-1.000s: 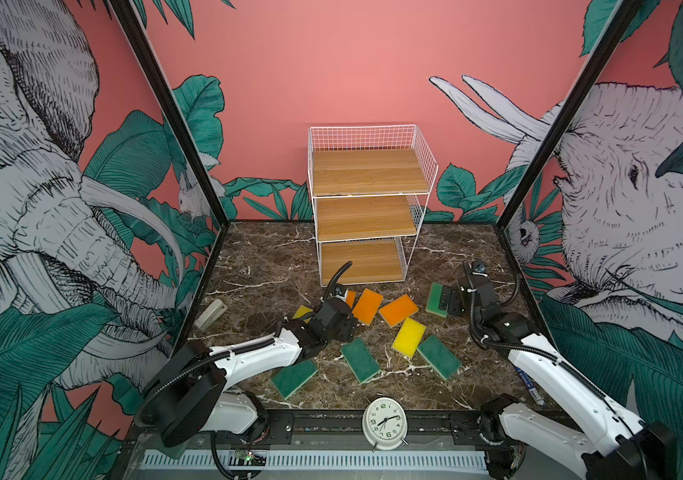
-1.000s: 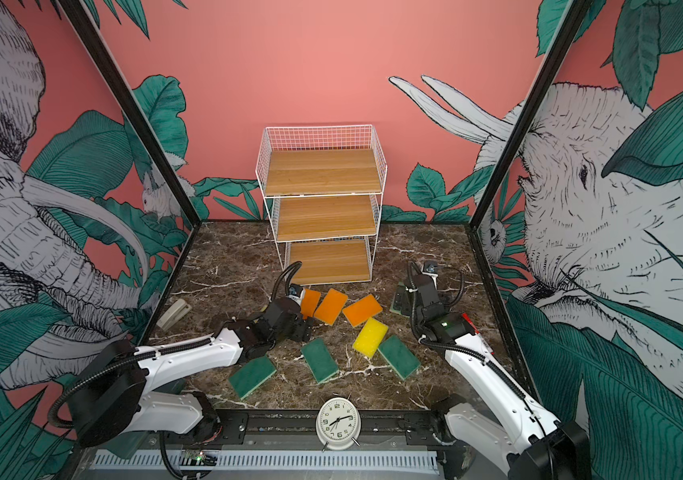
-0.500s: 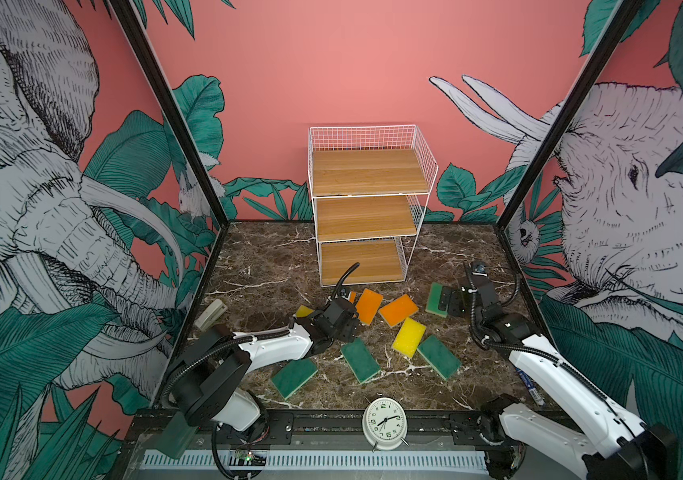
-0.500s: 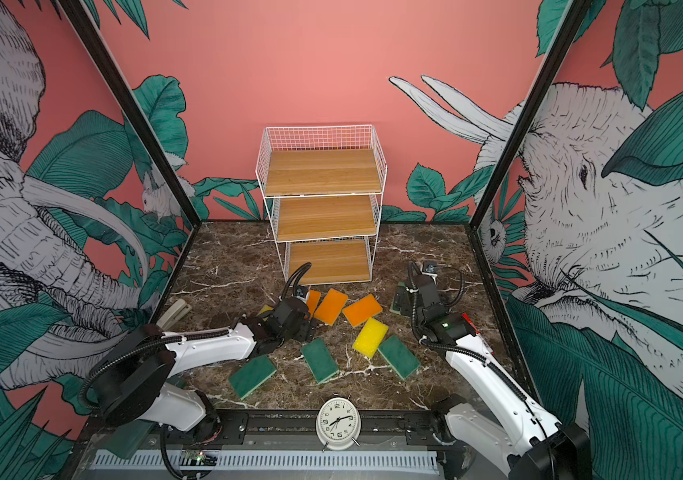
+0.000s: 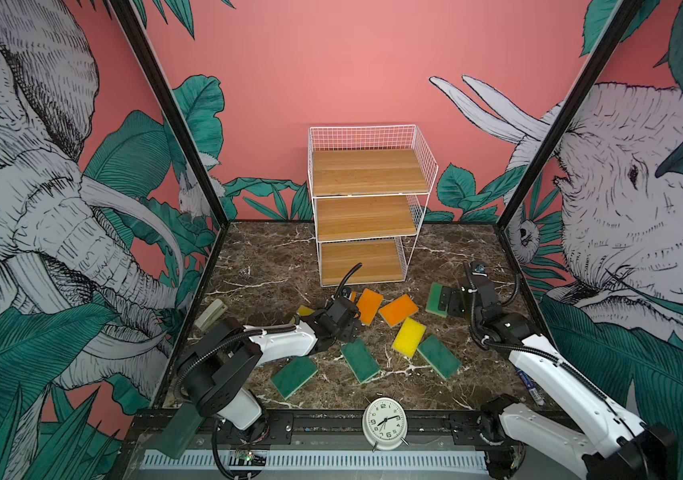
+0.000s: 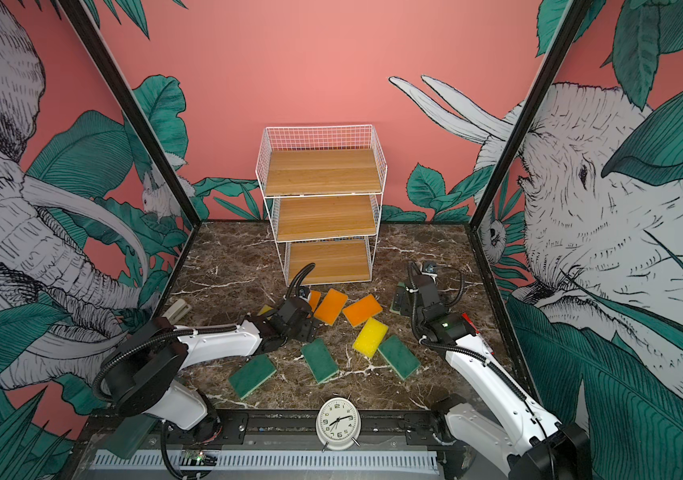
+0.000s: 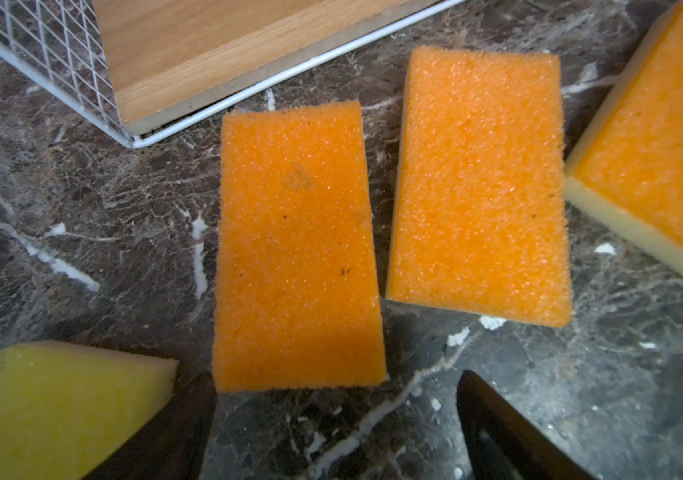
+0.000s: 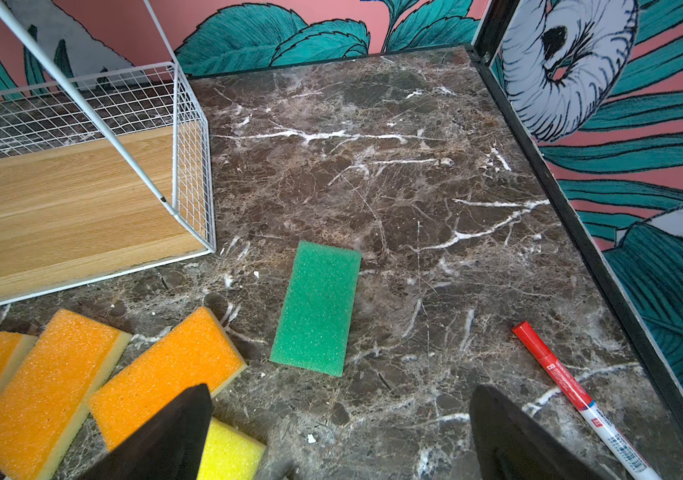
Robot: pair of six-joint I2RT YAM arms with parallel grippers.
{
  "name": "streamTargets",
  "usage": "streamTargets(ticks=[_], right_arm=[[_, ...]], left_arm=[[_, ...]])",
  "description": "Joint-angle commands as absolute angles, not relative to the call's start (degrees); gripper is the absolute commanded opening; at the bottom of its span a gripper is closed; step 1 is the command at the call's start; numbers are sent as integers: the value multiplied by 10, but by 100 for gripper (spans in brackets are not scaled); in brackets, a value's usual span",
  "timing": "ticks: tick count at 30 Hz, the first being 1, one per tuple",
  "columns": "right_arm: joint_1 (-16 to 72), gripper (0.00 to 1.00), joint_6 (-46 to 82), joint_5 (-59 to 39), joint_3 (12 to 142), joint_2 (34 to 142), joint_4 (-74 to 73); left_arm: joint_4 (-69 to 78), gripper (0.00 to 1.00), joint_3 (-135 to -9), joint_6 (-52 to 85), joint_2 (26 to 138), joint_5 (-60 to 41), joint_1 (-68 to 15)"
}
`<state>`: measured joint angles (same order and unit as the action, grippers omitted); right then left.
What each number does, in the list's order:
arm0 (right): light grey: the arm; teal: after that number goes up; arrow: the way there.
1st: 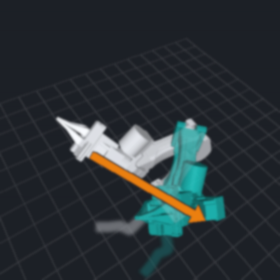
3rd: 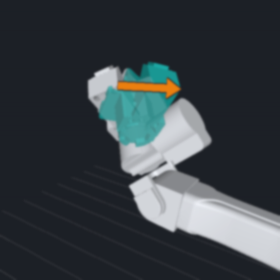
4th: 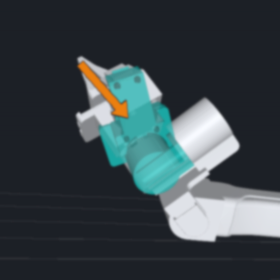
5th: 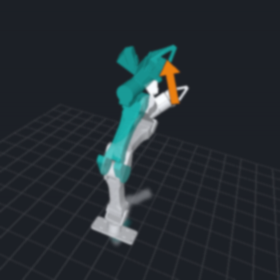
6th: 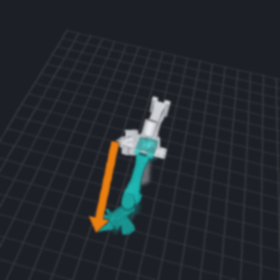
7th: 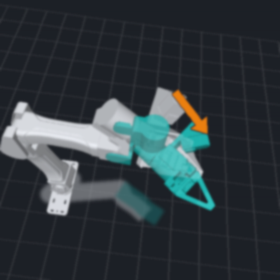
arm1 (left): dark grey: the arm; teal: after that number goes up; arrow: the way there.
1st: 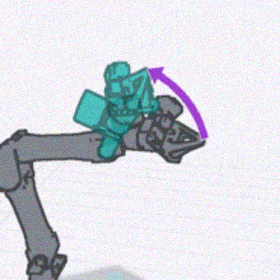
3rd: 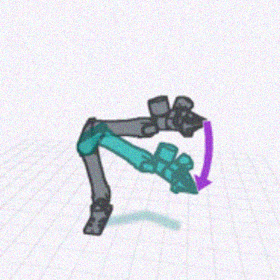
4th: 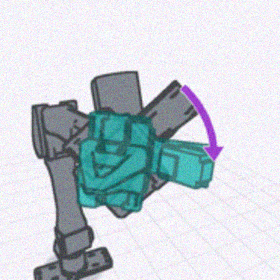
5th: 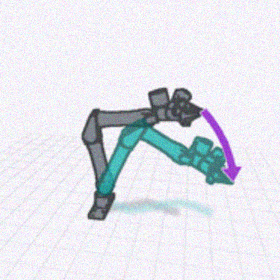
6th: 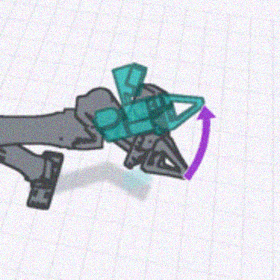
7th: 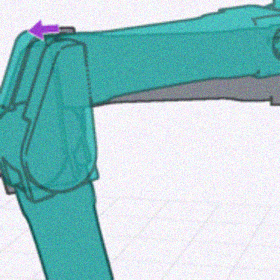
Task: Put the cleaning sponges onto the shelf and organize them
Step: 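Lower the left gripper onto the orange sponge nearest the shelf and grasp it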
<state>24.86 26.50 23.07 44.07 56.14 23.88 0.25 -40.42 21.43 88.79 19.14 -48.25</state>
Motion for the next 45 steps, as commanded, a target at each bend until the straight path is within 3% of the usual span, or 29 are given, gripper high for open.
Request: streamTargets(ticks=[1, 22, 34, 45], right_arm=[[252, 99, 261, 232, 435, 558, 236], [252, 99, 257, 245, 422, 551, 240], [252, 99, 258, 247, 417, 551, 243], [252, 99, 248, 225, 417, 560, 241]], left_arm=[[-3, 93, -414, 227, 888, 192, -472], [16, 96, -413, 245, 917, 134, -446], [-49, 90, -451, 234, 942, 174, -446], [-71, 76, -461, 231, 970, 155, -446]])
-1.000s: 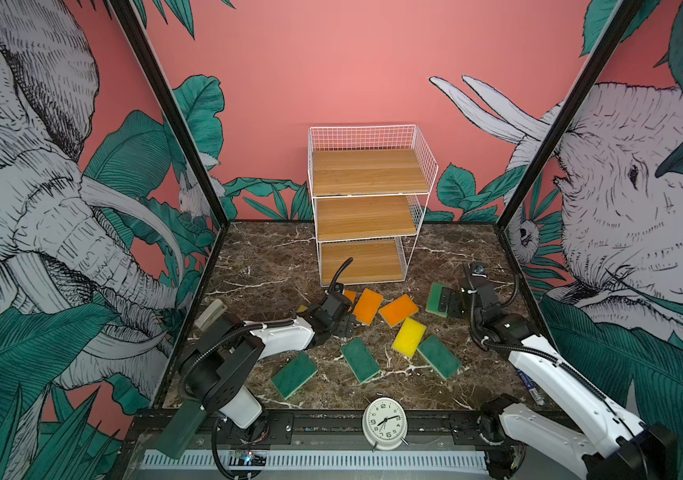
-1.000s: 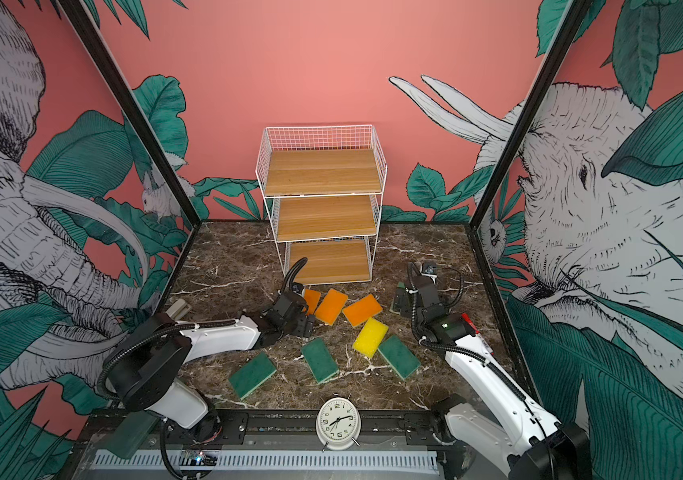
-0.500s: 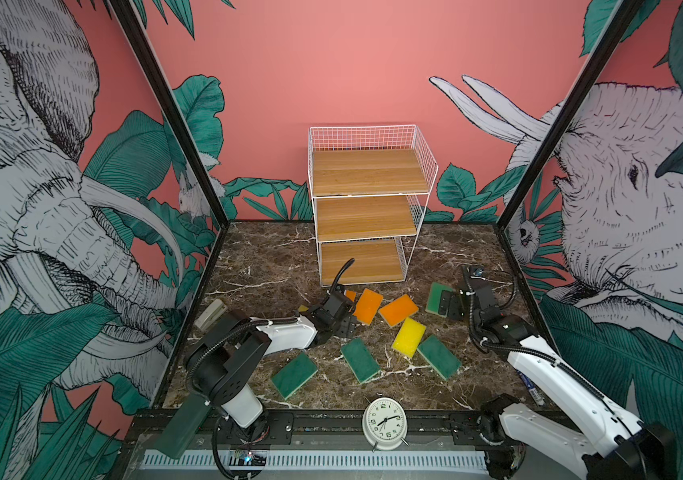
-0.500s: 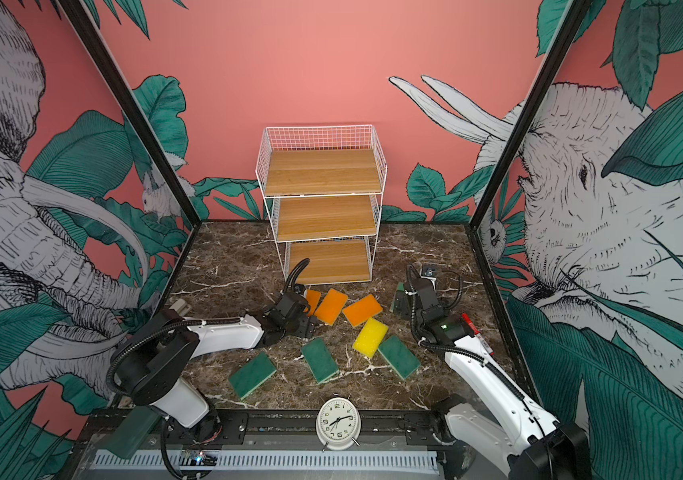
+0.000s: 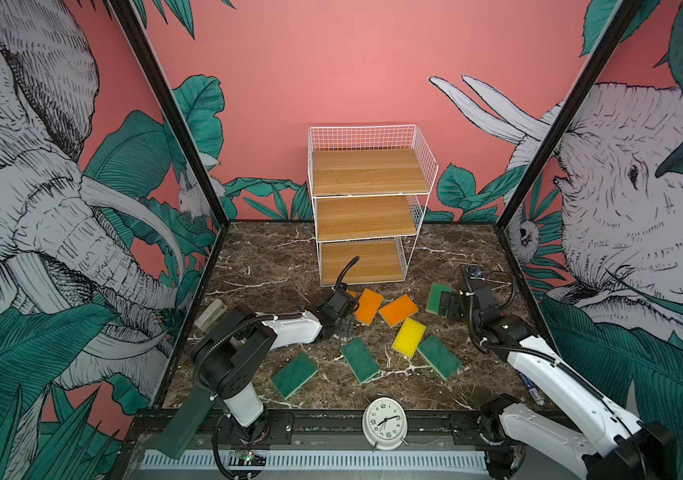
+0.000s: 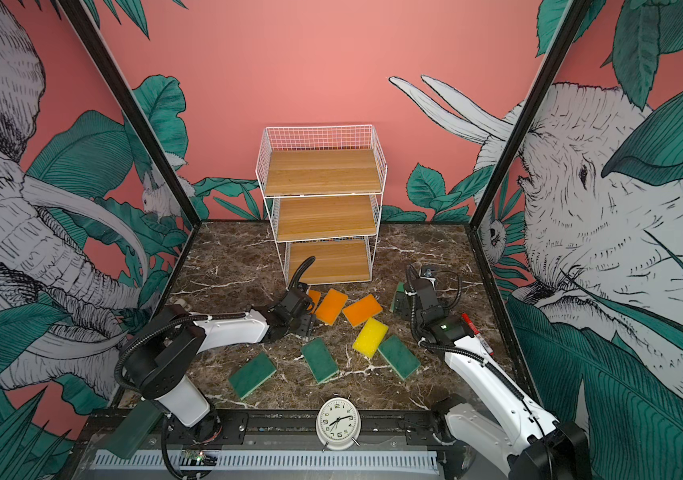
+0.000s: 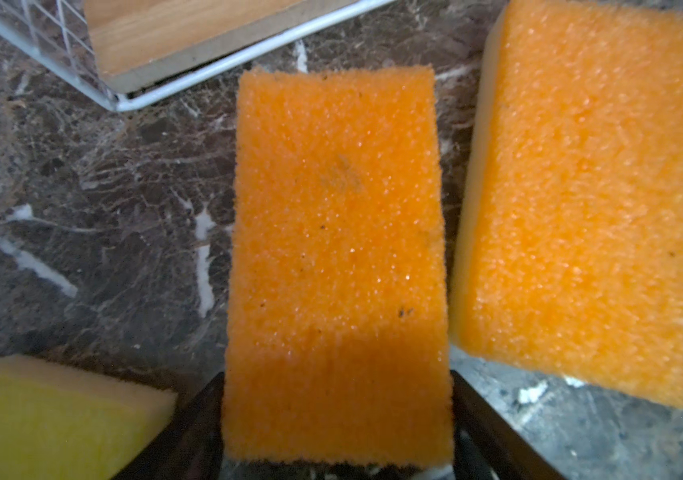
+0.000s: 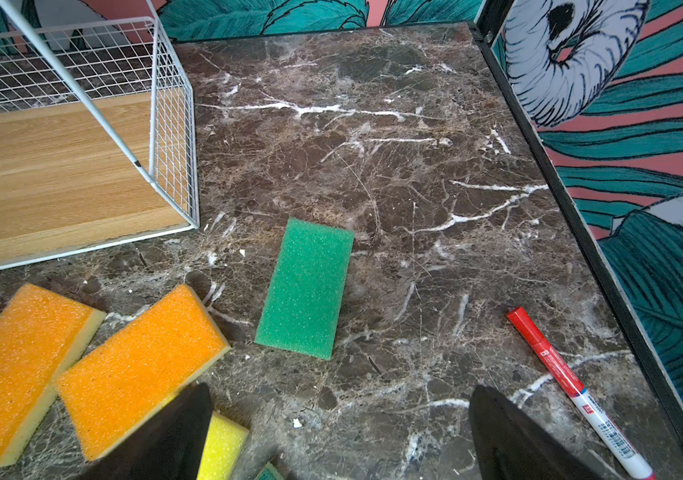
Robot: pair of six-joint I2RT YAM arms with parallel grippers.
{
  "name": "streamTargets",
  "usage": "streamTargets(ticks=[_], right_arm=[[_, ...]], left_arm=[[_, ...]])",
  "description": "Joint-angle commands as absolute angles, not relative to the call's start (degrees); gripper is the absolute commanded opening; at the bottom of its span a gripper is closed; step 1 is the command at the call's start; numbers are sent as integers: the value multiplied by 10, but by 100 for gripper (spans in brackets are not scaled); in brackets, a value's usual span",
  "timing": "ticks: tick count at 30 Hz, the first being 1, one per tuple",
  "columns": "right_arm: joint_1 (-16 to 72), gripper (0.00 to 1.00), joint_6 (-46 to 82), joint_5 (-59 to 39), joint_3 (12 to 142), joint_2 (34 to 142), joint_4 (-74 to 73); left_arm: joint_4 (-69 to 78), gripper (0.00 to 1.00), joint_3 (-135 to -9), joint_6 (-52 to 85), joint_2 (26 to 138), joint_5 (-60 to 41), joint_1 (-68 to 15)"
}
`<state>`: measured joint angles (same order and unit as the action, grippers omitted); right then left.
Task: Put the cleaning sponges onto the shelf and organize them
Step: 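Lower the left gripper onto the orange sponge nearest the shelf and grasp it, then lift the orange sponge with the left gripper up to the top shelf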
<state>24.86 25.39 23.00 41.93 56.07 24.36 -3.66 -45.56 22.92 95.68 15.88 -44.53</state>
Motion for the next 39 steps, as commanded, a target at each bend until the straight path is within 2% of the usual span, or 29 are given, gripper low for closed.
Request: streamTargets(ticks=[1, 11, 19, 26, 39], right_arm=[[252, 99, 248, 224, 417, 560, 241], [252, 99, 236, 223, 414, 546, 238], [252, 99, 236, 221, 418, 545, 243], [251, 99, 236, 221, 418, 534, 248], [252, 99, 232, 219, 425, 533, 247]], left_arm=[[-73, 73, -462, 234, 971, 156, -446], [-148, 58, -476, 230, 922, 167, -446], [-257, 56, -498, 227, 803, 170, -446], [-359, 56, -572, 206, 724, 149, -452], [-475, 55, -748, 153, 682, 164, -480]])
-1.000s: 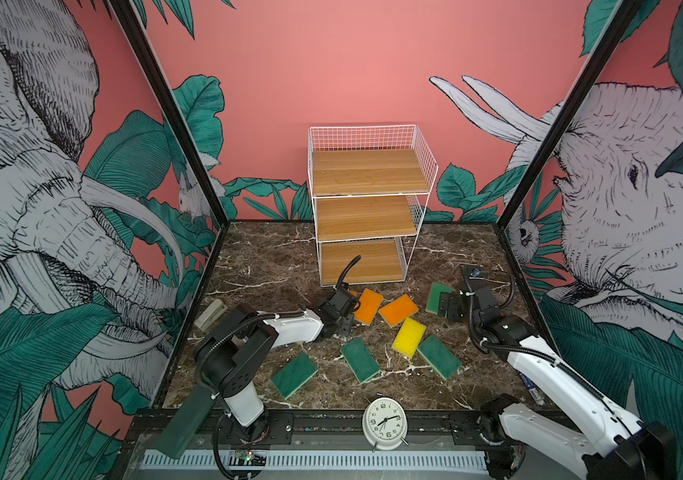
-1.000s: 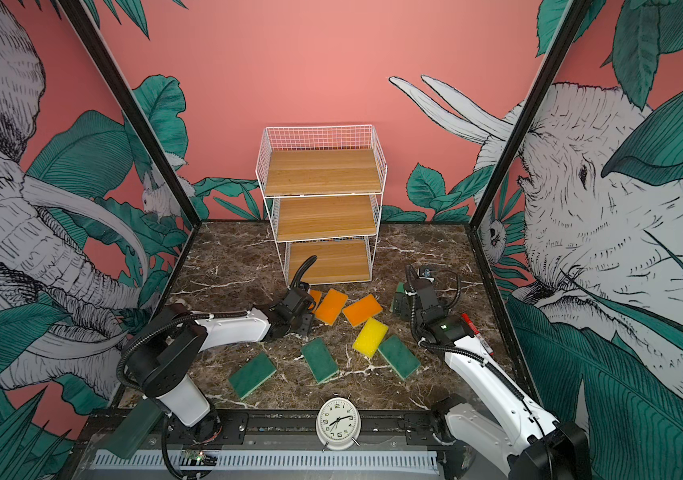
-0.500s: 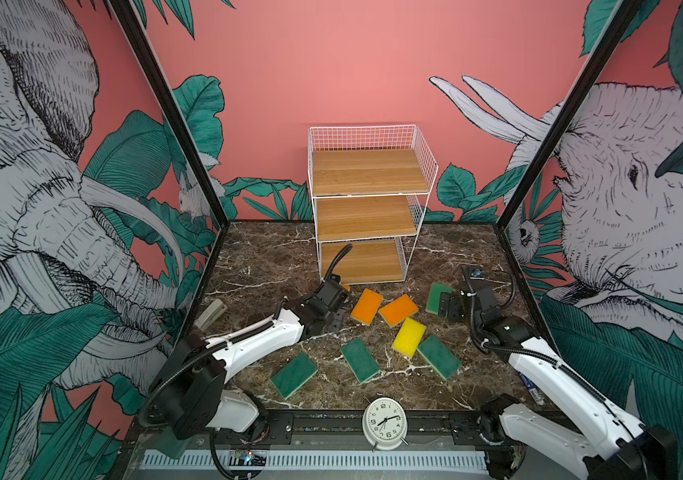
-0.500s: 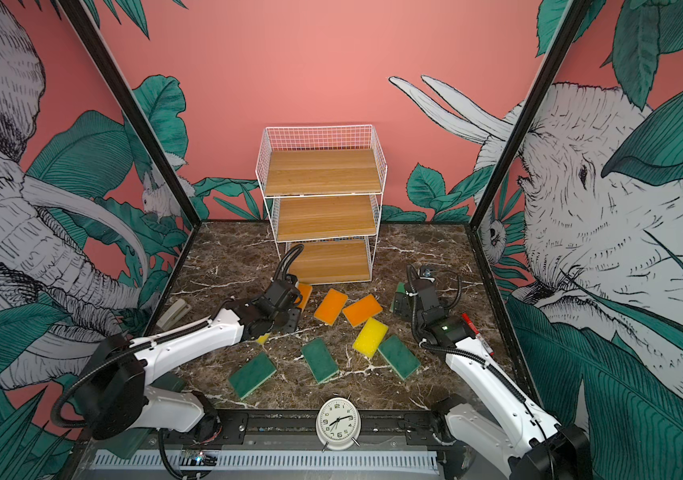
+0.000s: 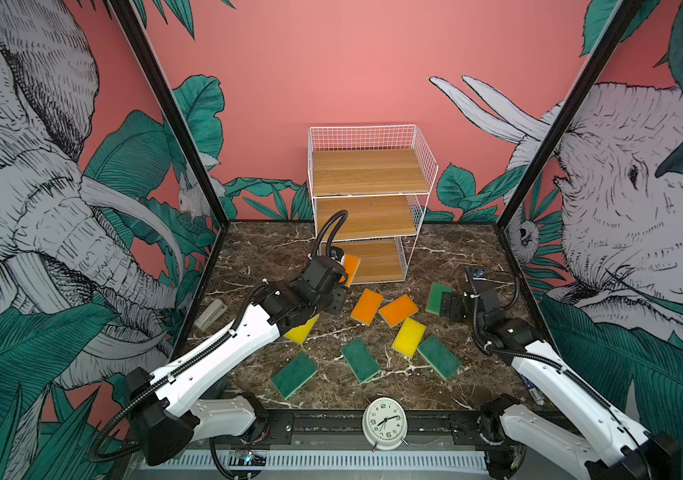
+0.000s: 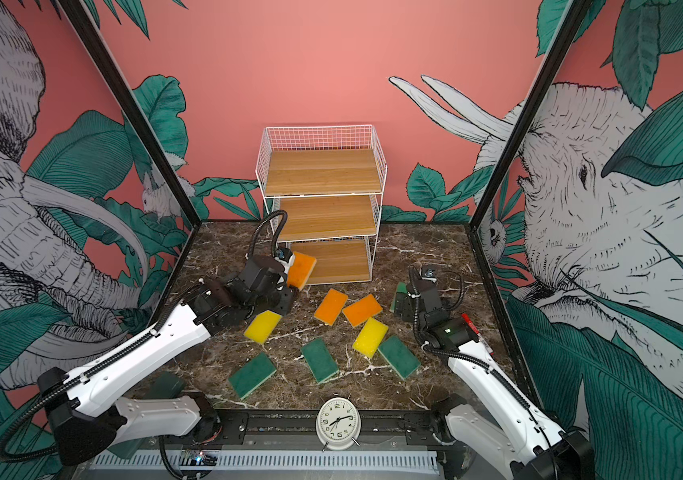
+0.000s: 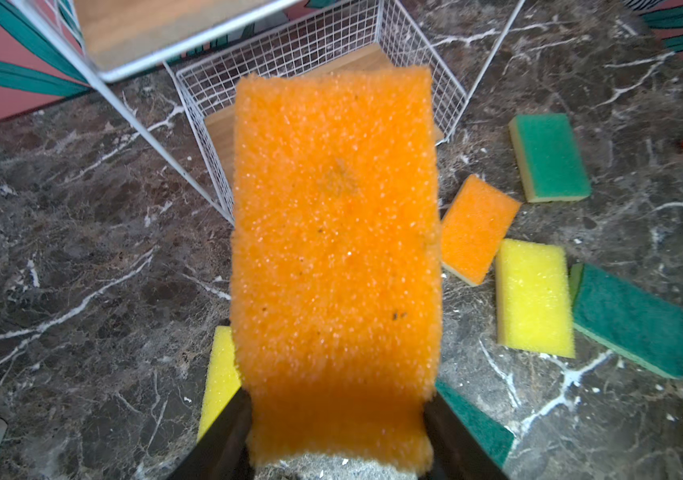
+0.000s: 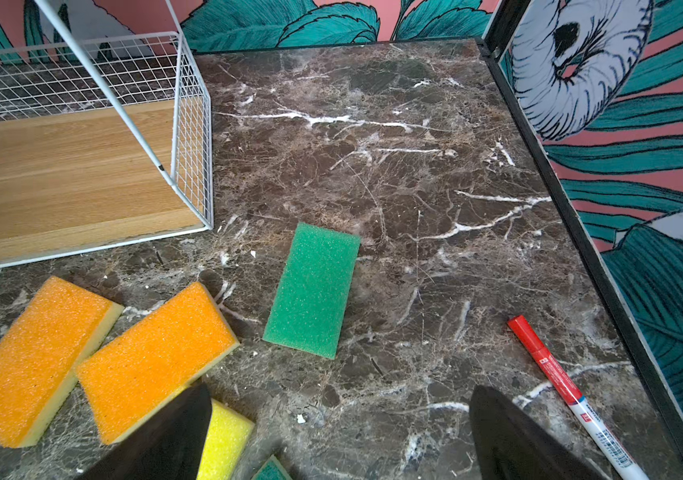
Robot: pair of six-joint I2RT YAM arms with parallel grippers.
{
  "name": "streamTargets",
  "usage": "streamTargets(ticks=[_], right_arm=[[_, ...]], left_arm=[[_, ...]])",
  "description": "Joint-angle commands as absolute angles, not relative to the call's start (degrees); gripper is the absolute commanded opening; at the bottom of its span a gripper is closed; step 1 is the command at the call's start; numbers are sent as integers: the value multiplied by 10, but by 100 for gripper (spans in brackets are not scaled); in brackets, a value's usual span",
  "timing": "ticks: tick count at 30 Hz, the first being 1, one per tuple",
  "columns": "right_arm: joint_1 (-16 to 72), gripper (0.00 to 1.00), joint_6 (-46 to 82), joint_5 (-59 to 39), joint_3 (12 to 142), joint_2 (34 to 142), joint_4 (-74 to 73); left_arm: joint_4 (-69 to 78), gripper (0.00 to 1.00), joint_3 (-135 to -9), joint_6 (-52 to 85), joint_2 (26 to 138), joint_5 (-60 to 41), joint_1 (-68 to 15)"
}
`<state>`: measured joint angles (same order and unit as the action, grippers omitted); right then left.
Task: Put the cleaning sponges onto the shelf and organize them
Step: 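Lift the orange sponge with the left gripper up to the top shelf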
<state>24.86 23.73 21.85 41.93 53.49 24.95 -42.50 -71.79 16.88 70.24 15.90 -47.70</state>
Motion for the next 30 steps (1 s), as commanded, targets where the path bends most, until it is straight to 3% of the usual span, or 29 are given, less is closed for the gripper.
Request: streamTargets(ticks=[1, 11, 30], right_arm=[[252, 99, 232, 217, 425, 534, 244], [252, 99, 238, 203, 423, 543, 230], [252, 99, 240, 189, 411, 527, 224]], left_arm=[[-479, 55, -759, 153, 679, 165, -480], [-482, 53, -883, 117, 673, 165, -480], [-338, 59, -1078, 72, 792, 249, -480]])
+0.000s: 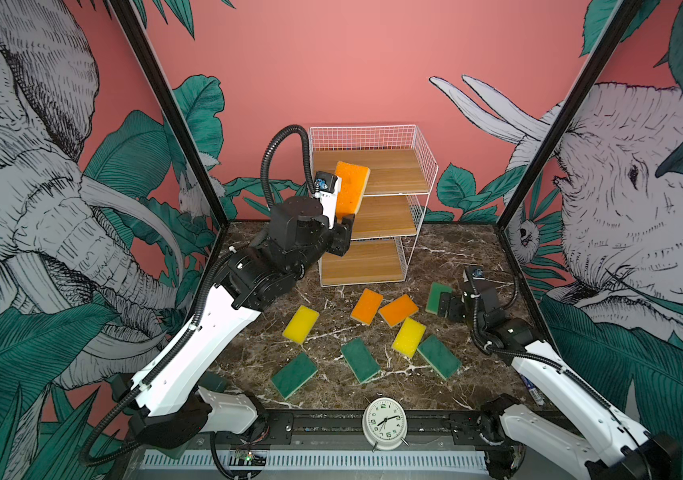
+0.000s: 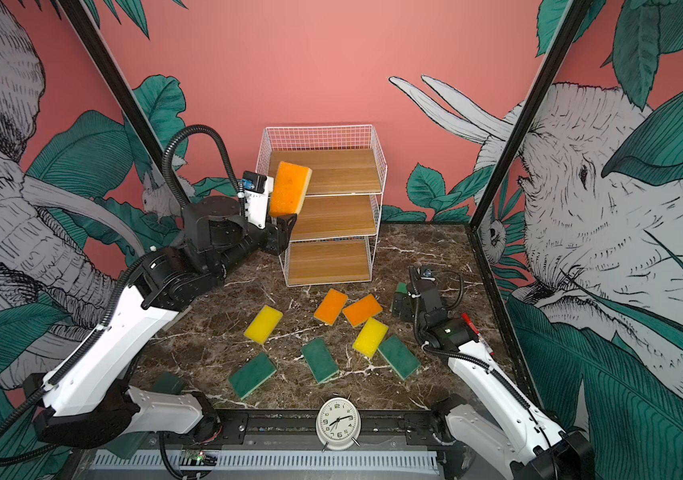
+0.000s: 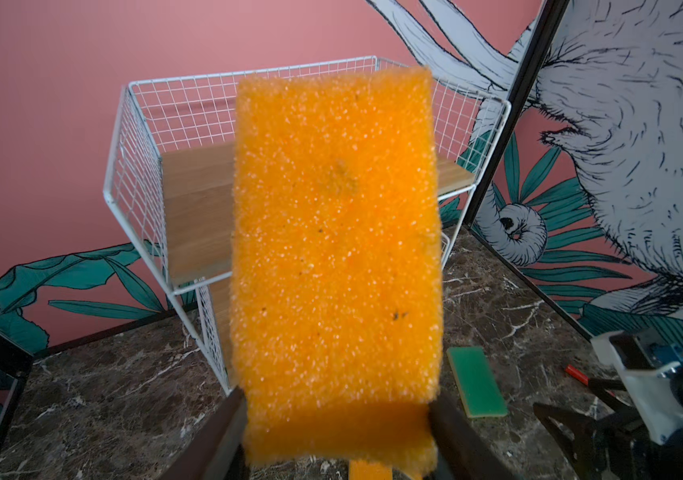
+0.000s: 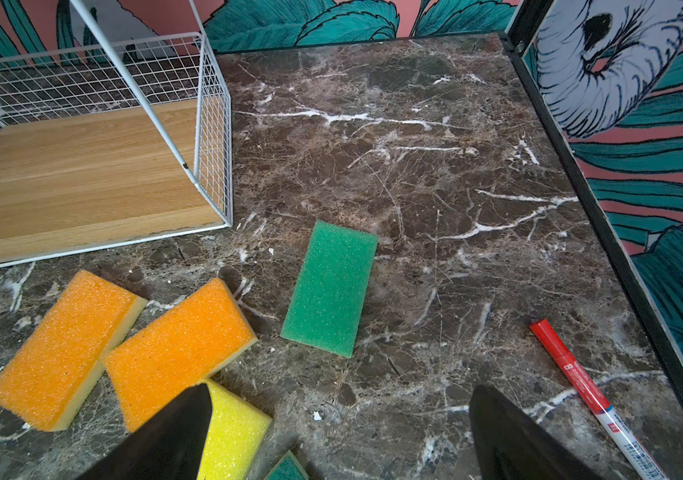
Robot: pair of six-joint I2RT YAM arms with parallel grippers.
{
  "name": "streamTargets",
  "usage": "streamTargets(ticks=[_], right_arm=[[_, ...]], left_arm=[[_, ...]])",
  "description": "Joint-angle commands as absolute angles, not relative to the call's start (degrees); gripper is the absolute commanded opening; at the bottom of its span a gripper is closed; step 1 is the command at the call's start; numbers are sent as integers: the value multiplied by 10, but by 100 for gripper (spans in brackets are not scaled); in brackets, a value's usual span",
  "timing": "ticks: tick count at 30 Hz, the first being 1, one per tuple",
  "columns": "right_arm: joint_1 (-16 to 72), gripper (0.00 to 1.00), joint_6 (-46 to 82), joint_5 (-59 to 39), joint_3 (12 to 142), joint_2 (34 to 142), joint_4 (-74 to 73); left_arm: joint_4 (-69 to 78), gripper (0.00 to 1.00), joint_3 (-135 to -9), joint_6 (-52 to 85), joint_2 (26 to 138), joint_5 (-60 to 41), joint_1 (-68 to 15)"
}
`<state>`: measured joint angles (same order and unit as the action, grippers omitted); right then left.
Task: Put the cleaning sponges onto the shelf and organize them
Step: 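Lift the orange sponge with the left gripper up to the top shelf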
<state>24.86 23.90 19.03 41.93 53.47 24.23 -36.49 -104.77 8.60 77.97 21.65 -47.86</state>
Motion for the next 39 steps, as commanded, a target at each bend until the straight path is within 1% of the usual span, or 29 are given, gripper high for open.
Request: streamTargets(ticks=[1, 4, 11, 26, 39], right_arm=[[252, 99, 238, 188, 411, 528, 220], [252, 99, 234, 183, 415, 529, 213], [252, 99, 234, 172, 422, 522, 197], [251, 99, 224, 166, 422, 512, 159], [251, 99, 214, 167, 419, 511, 151]], left_arm=[[-337, 58, -1089, 72, 802, 258, -480], [-334, 57, -1118, 85, 827, 301, -479], [-351, 57, -1194, 110, 896, 360, -472], [-379, 57, -1318, 181, 1021, 337, -414], [-381, 58, -1333, 198, 1060, 345, -405]])
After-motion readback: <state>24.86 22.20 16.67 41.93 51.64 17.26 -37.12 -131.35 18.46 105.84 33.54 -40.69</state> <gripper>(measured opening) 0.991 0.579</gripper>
